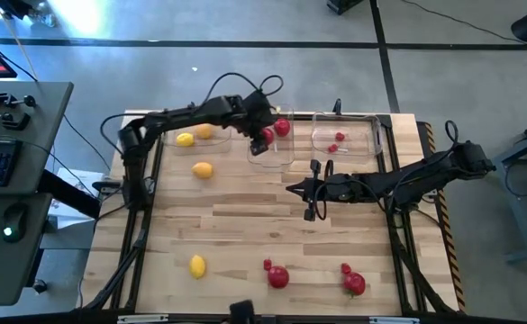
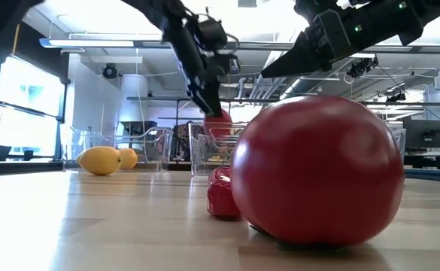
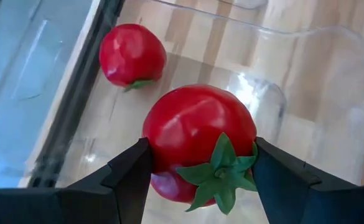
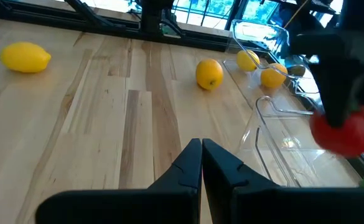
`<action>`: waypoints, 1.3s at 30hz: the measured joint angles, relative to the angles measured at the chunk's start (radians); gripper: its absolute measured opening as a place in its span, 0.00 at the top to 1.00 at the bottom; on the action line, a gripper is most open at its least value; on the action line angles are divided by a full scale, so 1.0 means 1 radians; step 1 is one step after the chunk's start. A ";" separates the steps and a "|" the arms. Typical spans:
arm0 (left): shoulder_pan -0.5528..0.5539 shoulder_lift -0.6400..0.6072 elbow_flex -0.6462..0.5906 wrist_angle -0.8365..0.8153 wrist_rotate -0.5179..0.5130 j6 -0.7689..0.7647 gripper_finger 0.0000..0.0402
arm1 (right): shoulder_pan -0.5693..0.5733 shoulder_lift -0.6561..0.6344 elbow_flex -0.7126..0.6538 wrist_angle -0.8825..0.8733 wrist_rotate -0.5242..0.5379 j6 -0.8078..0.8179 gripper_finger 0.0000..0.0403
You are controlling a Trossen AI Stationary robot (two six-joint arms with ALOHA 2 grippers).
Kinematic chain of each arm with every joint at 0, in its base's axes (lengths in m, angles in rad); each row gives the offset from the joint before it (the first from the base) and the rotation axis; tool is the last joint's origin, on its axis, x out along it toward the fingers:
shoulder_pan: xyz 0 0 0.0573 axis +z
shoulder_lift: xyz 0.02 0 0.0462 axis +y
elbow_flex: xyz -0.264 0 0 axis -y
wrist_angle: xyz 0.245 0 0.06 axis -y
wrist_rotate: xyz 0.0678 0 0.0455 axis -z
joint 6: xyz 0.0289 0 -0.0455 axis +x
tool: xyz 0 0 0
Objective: Sort produce into baskets
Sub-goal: Put the tomato into the middle transparent bin
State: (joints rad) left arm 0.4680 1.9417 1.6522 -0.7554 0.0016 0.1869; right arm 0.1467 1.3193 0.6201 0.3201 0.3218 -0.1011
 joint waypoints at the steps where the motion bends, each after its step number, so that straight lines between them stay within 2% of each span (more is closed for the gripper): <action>1: 0.010 0.018 0.007 0.002 0.016 0.001 0.44 | 0.000 0.000 0.000 -0.002 0.000 0.000 0.99; 7: 0.047 0.093 0.031 0.007 0.074 0.010 0.44 | 0.000 0.000 0.000 -0.002 0.000 0.000 0.99; 11: 0.050 0.114 0.031 0.015 0.075 0.013 0.44 | 0.000 0.000 0.000 -0.002 0.000 0.000 0.99; 22: 0.019 0.107 0.031 0.032 0.012 0.054 0.32 | 0.000 0.000 0.000 -0.005 0.000 0.000 0.99; 39: 0.043 0.107 0.031 -0.068 0.017 0.078 0.31 | 0.000 0.000 0.000 -0.024 0.000 0.015 0.99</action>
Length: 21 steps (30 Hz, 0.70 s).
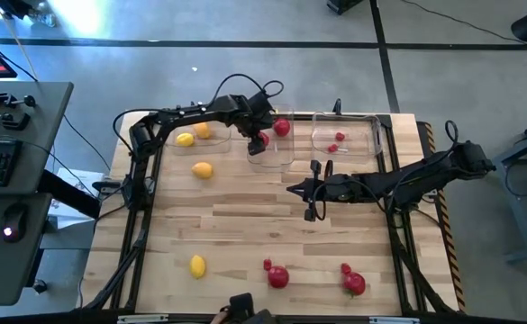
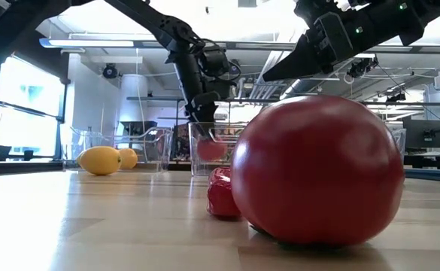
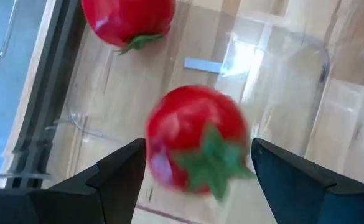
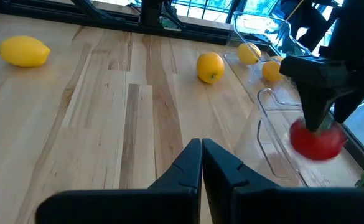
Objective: Sort produce into baskets
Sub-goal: Put the tomato into the middle transparent bin, then put the top chili pepper into the right transparent bin
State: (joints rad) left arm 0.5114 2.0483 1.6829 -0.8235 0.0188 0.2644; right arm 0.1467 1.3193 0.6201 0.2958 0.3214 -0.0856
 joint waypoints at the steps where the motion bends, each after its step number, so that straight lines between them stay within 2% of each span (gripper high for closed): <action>1: 0.000 0.000 0.000 0.001 0.003 0.008 0.31 | 0.000 0.000 0.000 0.000 0.000 0.000 0.99; 6: 0.000 0.000 0.000 0.007 0.048 0.052 0.31 | 0.000 0.000 0.000 0.000 0.000 0.000 0.99; 11: 0.002 -0.007 -0.001 -0.001 0.009 0.044 0.31 | 0.004 -0.002 0.000 -0.024 0.005 0.003 0.99; 14: 0.002 -0.032 -0.001 0.028 0.070 0.033 0.31 | 0.027 -0.032 0.000 -0.106 0.071 0.036 0.99; 18: -0.018 -0.089 -0.060 0.211 0.115 0.033 0.31 | 0.066 -0.085 0.000 -0.205 0.186 0.079 0.99; 21: -0.036 -0.152 -0.150 0.357 0.114 0.020 0.31 | 0.079 -0.103 0.000 -0.227 0.203 0.104 0.99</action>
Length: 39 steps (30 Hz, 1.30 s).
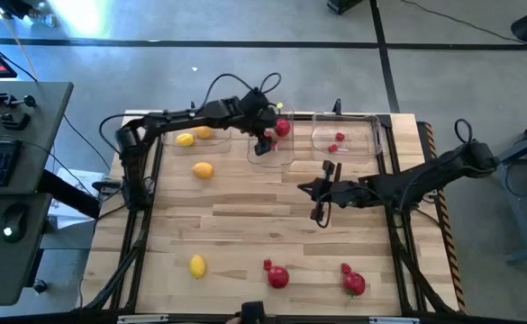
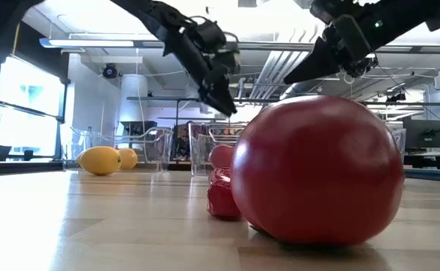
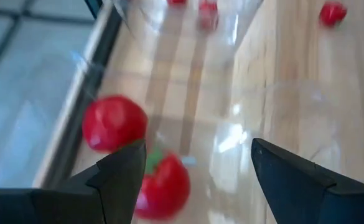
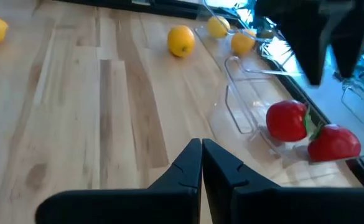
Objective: Sort produce into baskets
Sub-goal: Put the top chili pepper into the right transparent bin
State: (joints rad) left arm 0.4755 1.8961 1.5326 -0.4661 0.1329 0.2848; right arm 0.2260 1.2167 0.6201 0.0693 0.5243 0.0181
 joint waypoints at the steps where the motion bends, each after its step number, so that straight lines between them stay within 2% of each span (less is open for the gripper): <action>1: -0.007 -0.025 -0.034 0.047 -0.003 -0.005 0.31 | 0.001 0.000 0.000 -0.006 -0.001 0.004 0.99; 8: -0.086 -0.250 -0.338 0.323 -0.022 -0.020 0.31 | 0.003 0.001 -0.041 0.013 -0.037 0.061 0.99; 14: -0.194 -0.455 -0.662 0.630 -0.093 -0.025 0.31 | 0.035 0.001 -0.065 -0.010 -0.130 0.162 0.98; 17: -0.249 -0.537 -0.811 0.786 -0.122 -0.062 0.31 | 0.062 0.001 -0.036 -0.138 -0.135 0.271 0.92; 20: -0.294 -0.601 -0.927 0.905 -0.132 -0.084 0.31 | 0.072 0.001 0.011 -0.335 -0.104 0.435 0.81; 24: -0.338 -0.653 -1.020 0.985 -0.130 -0.093 0.31 | 0.068 0.001 0.044 -0.578 -0.071 0.562 0.64; 29: -0.372 -0.691 -1.064 0.995 -0.130 -0.091 0.31 | 0.069 0.001 0.047 -0.787 -0.152 0.518 0.45; 35: -0.405 -0.697 -1.099 1.004 -0.123 -0.099 0.31 | 0.018 0.002 0.047 -0.909 -0.196 0.503 0.40; 39: -0.424 -0.697 -1.171 1.102 -0.123 -0.131 0.31 | -0.040 0.025 0.047 -0.923 -0.214 0.449 0.40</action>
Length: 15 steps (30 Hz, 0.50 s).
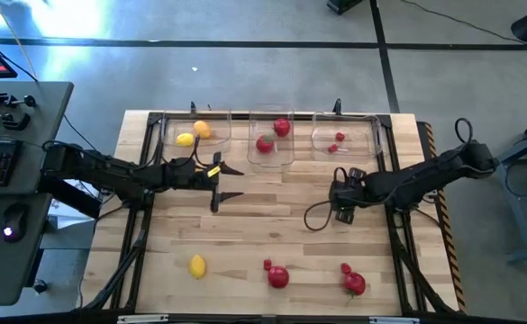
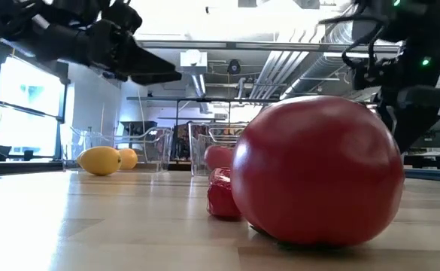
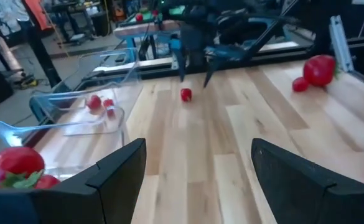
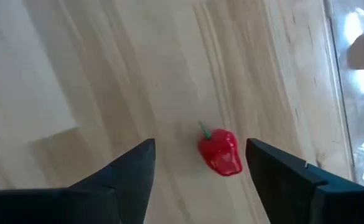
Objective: Sort produce into baskets
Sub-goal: Put the top chili pepper into the right transparent bin
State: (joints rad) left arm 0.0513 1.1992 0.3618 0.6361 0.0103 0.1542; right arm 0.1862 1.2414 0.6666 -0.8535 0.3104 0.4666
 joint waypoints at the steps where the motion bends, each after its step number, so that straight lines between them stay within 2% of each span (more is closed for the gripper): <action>1: -0.005 0.000 -0.020 0.029 0.000 -0.006 0.31 | -0.015 0.012 0.000 0.000 -0.008 -0.023 0.40; 7: -0.024 0.000 -0.110 0.124 -0.054 -0.049 0.31 | -0.093 0.129 0.000 0.001 -0.067 -0.138 0.42; 15: -0.055 -0.009 -0.120 0.126 -0.075 -0.065 0.31 | -0.141 0.227 0.004 0.016 -0.113 -0.168 0.54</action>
State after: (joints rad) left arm -0.0038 1.1900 0.2417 0.7624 -0.0643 0.0895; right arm 0.0453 1.4687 0.6704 -0.8375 0.1973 0.2989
